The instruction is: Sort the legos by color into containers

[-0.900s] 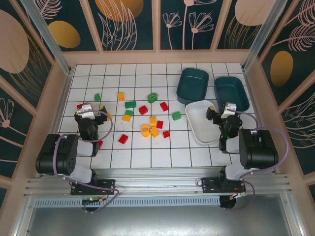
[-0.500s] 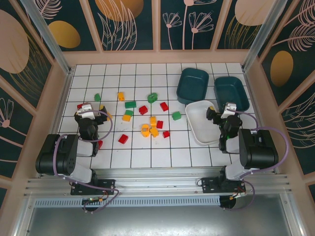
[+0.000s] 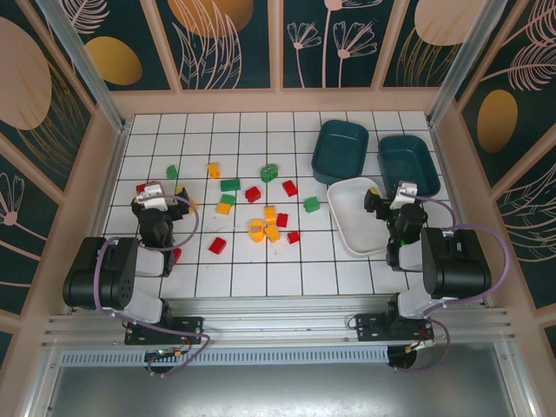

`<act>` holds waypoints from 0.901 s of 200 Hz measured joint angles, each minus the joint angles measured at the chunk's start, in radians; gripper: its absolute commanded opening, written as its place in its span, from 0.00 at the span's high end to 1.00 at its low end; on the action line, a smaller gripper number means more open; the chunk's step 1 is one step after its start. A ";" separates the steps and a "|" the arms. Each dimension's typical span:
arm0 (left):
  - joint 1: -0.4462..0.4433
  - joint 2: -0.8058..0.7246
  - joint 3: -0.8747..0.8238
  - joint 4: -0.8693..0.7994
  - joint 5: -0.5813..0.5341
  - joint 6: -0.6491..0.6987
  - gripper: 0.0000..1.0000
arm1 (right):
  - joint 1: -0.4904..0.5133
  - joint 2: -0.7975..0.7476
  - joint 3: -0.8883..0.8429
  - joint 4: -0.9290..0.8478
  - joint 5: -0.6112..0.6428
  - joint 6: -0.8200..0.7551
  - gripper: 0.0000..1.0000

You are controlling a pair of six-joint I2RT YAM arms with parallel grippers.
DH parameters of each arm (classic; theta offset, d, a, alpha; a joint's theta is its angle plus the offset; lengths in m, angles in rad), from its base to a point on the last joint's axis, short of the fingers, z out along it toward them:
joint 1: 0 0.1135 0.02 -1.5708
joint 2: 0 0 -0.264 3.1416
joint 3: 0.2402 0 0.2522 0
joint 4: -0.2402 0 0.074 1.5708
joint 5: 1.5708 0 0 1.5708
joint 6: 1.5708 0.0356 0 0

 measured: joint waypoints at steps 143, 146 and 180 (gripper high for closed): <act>-0.001 -0.939 0.440 -0.940 0.003 -0.511 0.01 | 0.158 -0.531 0.650 -1.051 0.138 0.296 0.20; -0.001 -0.955 0.428 -0.953 0.004 -0.526 0.01 | 0.159 -0.521 0.653 -1.076 0.132 0.303 0.21; -0.001 -0.944 0.381 -1.114 0.133 -0.616 0.18 | 0.216 -0.320 0.695 -1.332 0.092 0.325 0.24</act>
